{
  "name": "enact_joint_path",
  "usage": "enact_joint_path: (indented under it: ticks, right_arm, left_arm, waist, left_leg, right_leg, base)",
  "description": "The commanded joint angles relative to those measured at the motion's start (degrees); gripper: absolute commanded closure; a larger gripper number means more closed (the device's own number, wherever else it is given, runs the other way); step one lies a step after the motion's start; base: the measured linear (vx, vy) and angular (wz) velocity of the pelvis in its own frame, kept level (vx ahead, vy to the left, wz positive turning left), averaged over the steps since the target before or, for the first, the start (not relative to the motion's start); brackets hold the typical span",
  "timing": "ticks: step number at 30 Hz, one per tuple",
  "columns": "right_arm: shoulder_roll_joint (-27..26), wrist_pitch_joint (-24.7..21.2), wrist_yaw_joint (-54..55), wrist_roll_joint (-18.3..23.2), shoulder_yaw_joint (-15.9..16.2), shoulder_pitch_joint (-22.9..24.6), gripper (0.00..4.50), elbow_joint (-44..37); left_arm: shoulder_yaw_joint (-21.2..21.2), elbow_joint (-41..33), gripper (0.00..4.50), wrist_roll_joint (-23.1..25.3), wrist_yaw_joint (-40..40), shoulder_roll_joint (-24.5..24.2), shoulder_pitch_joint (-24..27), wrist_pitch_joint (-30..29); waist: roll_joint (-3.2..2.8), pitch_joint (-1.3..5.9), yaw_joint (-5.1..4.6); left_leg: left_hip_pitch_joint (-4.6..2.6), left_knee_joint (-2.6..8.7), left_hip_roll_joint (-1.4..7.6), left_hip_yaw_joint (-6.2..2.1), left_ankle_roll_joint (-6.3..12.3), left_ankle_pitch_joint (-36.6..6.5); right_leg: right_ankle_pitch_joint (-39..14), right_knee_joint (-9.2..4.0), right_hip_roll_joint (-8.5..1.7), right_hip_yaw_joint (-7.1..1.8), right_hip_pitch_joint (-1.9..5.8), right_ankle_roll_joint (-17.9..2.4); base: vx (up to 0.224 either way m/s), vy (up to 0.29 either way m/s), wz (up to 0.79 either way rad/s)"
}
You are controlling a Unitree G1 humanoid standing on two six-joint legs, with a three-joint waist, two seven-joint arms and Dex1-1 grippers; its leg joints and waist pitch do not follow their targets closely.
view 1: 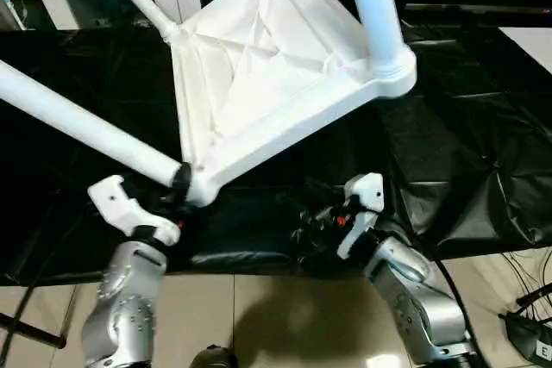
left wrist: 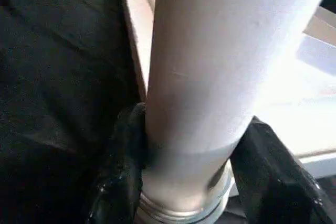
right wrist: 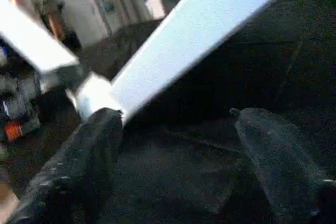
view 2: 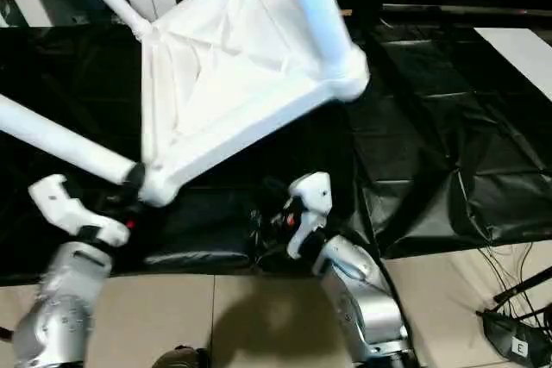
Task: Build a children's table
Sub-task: Flip table
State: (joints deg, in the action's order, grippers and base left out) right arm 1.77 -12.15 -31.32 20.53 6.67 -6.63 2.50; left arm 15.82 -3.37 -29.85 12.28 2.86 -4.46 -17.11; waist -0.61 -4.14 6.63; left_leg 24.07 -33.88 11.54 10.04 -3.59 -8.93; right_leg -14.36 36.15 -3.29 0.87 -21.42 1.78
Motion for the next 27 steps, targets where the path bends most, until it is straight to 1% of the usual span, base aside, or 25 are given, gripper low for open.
enact_joint_path:
  ticks: [1, 2, 3, 4, 5, 6, 7, 9, 10, 11, 12, 13, 14, 15, 16, 17, 18, 19, 20, 22, 23, 24, 25, 26, 27]
  right_arm:
    - [-0.8, -2.0, 0.6, 3.3, -1.8, -0.5, 0.24, -1.1]
    - [-2.5, -3.3, 1.7, 5.6, -3.1, -1.4, 0.16, -1.0]
    - [-4.6, -4.4, 3.3, 8.3, -5.0, -2.8, 0.16, -0.1]
    - [-6.1, -5.5, 4.6, 10.4, -6.6, -4.0, 0.12, 1.0]
    - [-7.2, -6.2, 5.5, 11.7, -7.8, -5.1, 0.06, 2.1]
    - [-7.2, -6.2, 5.5, 11.7, -7.8, -5.1, 0.06, 2.1]
    - [-9.1, -6.4, 7.9, 13.1, -10.0, -7.6, 0.02, 4.9]
    - [-10.3, -5.9, 10.4, 13.3, -11.8, -10.0, 0.02, 8.0]
    - [-11.1, -5.1, 12.6, 13.9, -13.6, -12.2, 0.0, 10.9]
    - [-11.4, -4.8, 13.3, 14.3, -14.3, -13.1, 0.0, 12.1]
    - [-11.8, -4.2, 14.4, 15.1, -15.5, -14.7, 0.0, 14.2]
    - [-11.9, -3.3, 15.0, 15.2, -16.4, -17.2, 0.0, 16.9]
    - [-11.9, -3.3, 15.0, 15.2, -16.5, -17.5, 0.0, 17.1]
    - [-12.0, -3.1, 15.0, 15.2, -16.7, -18.2, 0.0, 17.7]
    - [-11.8, -2.3, 15.2, 14.4, -17.0, -20.5, 0.0, 19.9]
    - [-11.8, -1.7, 15.1, 14.6, -17.5, -22.1, 0.0, 21.5]
    - [-11.7, -1.5, 15.1, 15.1, -17.8, -22.8, 0.0, 22.3]
    - [-11.7, -1.5, 15.1, 15.1, -17.8, -22.8, 0.0, 22.3]
    - [-11.4, -0.9, 15.0, 15.2, -18.0, -24.0, 0.0, 23.6]
    - [-10.8, 0.7, 14.9, 15.4, -20.7, -28.6, 0.0, 28.9]
    - [-10.8, 0.8, 14.9, 15.4, -20.8, -28.7, 0.0, 29.1]
    - [-10.3, 1.4, 15.5, 15.5, -21.8, -30.6, 0.0, 31.2]
    - [-10.1, 1.6, 15.7, 15.4, -22.0, -31.3, 0.0, 32.0]
    - [-9.5, 2.2, 15.9, 15.5, -22.4, -33.4, 0.0, 34.8]
    - [-9.4, 2.3, 15.9, 15.5, -22.4, -33.6, 0.0, 35.1]
  left_arm:
    - [-2.8, -1.8, 2.36, -2.0, 1.7, 1.6, -0.2, -0.9]
    - [-2.9, -1.7, 2.36, -2.3, 1.6, 2.1, -0.2, -1.0]
    - [-3.0, -1.6, 2.36, -2.4, 1.5, 2.3, -0.4, -1.1]
    - [-3.0, -1.5, 2.36, -2.6, 1.5, 2.4, -0.5, -1.1]
    - [-3.0, -1.4, 2.36, -2.7, 1.4, 2.5, -0.6, -1.2]
    - [-3.0, -1.4, 2.36, -2.7, 1.4, 2.5, -0.6, -1.2]
    - [-3.0, -1.4, 2.36, -2.9, 1.5, 2.7, -0.8, -1.4]
    - [-3.0, -1.4, 2.36, -3.0, 1.5, 2.7, -0.9, -1.4]
    - [-3.1, -1.4, 2.36, -3.1, 1.5, 2.7, -0.9, -1.5]
    - [-3.1, -1.4, 2.36, -3.1, 1.5, 2.7, -0.9, -1.5]
    - [-3.2, -1.3, 2.36, -3.1, 1.5, 2.7, -1.0, -1.5]
    - [-3.3, -1.3, 2.36, -3.0, 1.6, 2.6, -1.0, -1.5]
    - [-3.3, -1.3, 2.36, -3.0, 1.7, 2.6, -1.0, -1.6]
    - [-3.4, -1.3, 2.36, -2.9, 1.7, 2.6, -1.1, -1.6]
    - [-3.6, -1.4, 2.36, -2.9, 2.0, 2.6, -1.1, -1.8]
    - [-3.9, -1.6, 2.36, -2.7, 2.1, 2.6, -0.9, -1.8]
    - [-4.0, -1.6, 2.36, -2.6, 2.1, 2.7, -0.9, -1.8]
    - [-4.0, -1.6, 2.36, -2.6, 2.1, 2.7, -0.9, -1.8]
    - [-4.3, -1.7, 2.36, -2.5, 2.3, 2.7, -0.8, -1.8]
    - [-5.3, -1.6, 2.36, -1.4, 2.5, 2.5, -0.4, -1.8]
    - [-5.3, -1.6, 2.36, -1.4, 2.5, 2.5, -0.4, -1.8]
    - [-5.7, -1.9, 2.36, -1.4, 2.8, 2.5, -0.2, -1.8]
    - [-5.9, -2.0, 2.36, -1.4, 3.0, 2.5, -0.1, -1.8]
    - [-6.6, -2.4, 2.36, -1.0, 3.4, 2.2, 0.1, -1.8]
    - [-6.6, -2.4, 2.36, -0.9, 3.5, 2.2, 0.1, -1.8]
  waist:
    - [-0.15, 3.24, -0.25]
    - [-0.09, 3.19, -0.33]
    - [-0.26, 3.22, -0.34]
    - [-0.25, 3.26, -0.55]
    - [-0.25, 3.31, -0.53]
    - [-0.3, 3.21, -0.52]
    - [-0.59, 3.26, -0.42]
    - [-0.57, 3.31, -0.48]
    - [-0.66, 3.39, -0.62]
    - [-0.64, 3.38, -0.74]
    - [-0.58, 3.55, -0.7]
    - [-0.67, 3.68, -0.64]
    - [-0.65, 3.75, -0.59]
    - [-0.67, 3.74, -0.56]
    - [-0.56, 3.82, -0.56]
    - [-0.6, 3.73, -0.59]
    - [-0.63, 3.73, -0.57]
    - [-0.52, 3.76, -0.52]
    - [-0.42, 3.87, -0.41]
    - [-0.22, 3.98, -0.54]
    - [-0.23, 3.91, -0.48]
    - [-0.25, 3.92, -0.38]
    - [-0.23, 3.95, -0.43]
    - [0.09, 4.05, -0.42]
    - [0.03, 4.12, -0.48]
  left_leg:
    - [-2.28, 4.34, 1.86, -1.0, 1.17, -11.7]
    - [-2.26, 4.41, 1.79, -0.99, 0.9, -11.8]
    - [-2.23, 4.45, 1.8, -1.03, 0.74, -11.8]
    - [-2.28, 4.5, 1.74, -1.05, 0.61, -12.1]
    - [-2.33, 4.5, 1.79, -1.06, 0.4, -12.2]
    - [-2.4, 4.5, 1.81, -1.01, 0.15, -12.1]
    - [-2.44, 4.43, 1.82, -0.96, -0.35, -11.4]
    - [-2.42, 4.44, 1.69, -0.88, -1.21, -11.1]
    - [-2.35, 4.44, 1.61, -0.85, -1.59, -10.8]
    - [-2.23, 4.46, 1.54, -0.85, -1.67, -10.7]
    - [-2.29, 4.27, 1.54, -0.83, -1.58, -9.7]
    - [-2.29, 4.13, 1.5, -0.81, -1.32, -8.6]
    - [-2.24, 4.06, 1.48, -0.86, -1.08, -7.6]
    - [-2.25, 3.97, 1.49, -0.79, -0.96, -7.3]
    - [-2.18, 3.98, 1.46, -0.8, -0.97, -6.9]
    - [-2.23, 4.07, 1.45, -0.72, -1.14, -7.9]
    - [-2.28, 4.06, 1.48, -0.7, -1.21, -8.3]
    - [-2.36, 4.06, 1.53, -0.66, -1.19, -8.5]
    - [-2.26, 3.98, 1.56, -0.67, -1.0, -7.6]
    - [-2.23, 3.99, 1.52, -0.58, -0.83, -7.9]
    - [-2.32, 3.93, 1.56, -0.51, -0.57, -7.9]
    - [-2.38, 3.89, 1.61, -0.42, -0.42, -8.0]
    - [-2.26, 3.87, 1.54, -0.4, -0.21, -7.5]
    - [-2.23, 3.76, 1.6, -0.33, 0.31, -6.7]
    - [-2.12, 3.72, 1.54, -0.41, 0.45, -6.1]
  right_leg:
    - [4.5, -4.01, -3.48, -1.51, 1.05, -8.6]
    - [4.5, -3.98, -3.45, -1.53, 1.08, -8.5]
    - [4.5, -3.92, -3.49, -1.52, 1.04, -8.5]
    - [4.1, -3.93, -3.52, -1.5, 0.96, -8.6]
    - [3.5, -3.95, -3.59, -1.47, 0.96, -8.6]
    - [3.3, -4.01, -3.51, -1.5, 0.91, -8.5]
    - [4.0, -3.92, -3.49, -1.53, 0.82, -8.3]
    - [4.5, -3.85, -3.44, -1.47, 0.8, -8.1]
    - [5.1, -3.69, -3.49, -1.43, 0.81, -8.3]
    - [5.2, -3.67, -3.47, -1.43, 0.83, -8.3]
    - [6.9, -3.51, -3.47, -1.42, 0.97, -8.1]
    - [9.1, -3.36, -3.42, -1.34, 1.0, -8.0]
    - [10.8, -3.22, -3.36, -1.23, 1.22, -7.7]
    - [11.5, -3.17, -3.33, -1.24, 1.13, -7.5]
    - [12.1, -3.04, -3.36, -1.17, 1.29, -7.4]
    - [10.9, -3.19, -3.37, -1.17, 1.18, -7.3]
    - [10.4, -3.24, -3.41, -1.22, 1.15, -7.3]
    - [10.0, -3.3, -3.42, -1.26, 1.14, -7.3]
    - [10.7, -3.12, -3.47, -1.26, 1.29, -7.2]
    - [10.0, -3.12, -3.48, -1.17, 1.35, -7.7]
    - [9.2, -3.17, -3.48, -1.24, 1.21, -8.0]
    - [8.9, -3.22, -3.5, -1.29, 1.11, -8.1]
    - [8.9, -3.14, -3.51, -1.25, 1.21, -8.4]
    - [9.7, -3.08, -3.53, -1.25, 1.24, -8.4]
    - [10.1, -2.87, -3.54, -1.18, 1.37, -8.7]
  base:
    - [0.0, 0.0, 0.0]
    - [0.0, 0.0, 0.0]
    - [0.0, 0.0, 0.0]
    - [0.0, 0.0, 0.0]
    - [0.0, 0.0, 0.0]
    - [0.0, 0.0, 0.0]
    - [0.0, 0.0, 0.0]
    - [0.0, 0.0, 0.0]
    - [0.0, 0.0, 0.0]
    - [0.0, 0.0, 0.0]
    - [0.0, 0.0, 0.0]
    - [0.0, 0.0, 0.0]
    - [0.0, 0.0, 0.0]
    - [0.0, 0.0, 0.0]
    - [0.0, 0.0, 0.0]
    - [0.0, 0.0, 0.0]
    - [0.0, 0.0, 0.0]
    - [0.0, 0.0, 0.0]
    - [0.0, 0.0, 0.0]
    - [0.0, 0.0, 0.0]
    - [0.0, 0.0, 0.0]
    - [0.0, 0.0, 0.0]
    - [0.0, 0.0, 0.0]
    - [0.0, 0.0, 0.0]
    - [0.0, 0.0, 0.0]
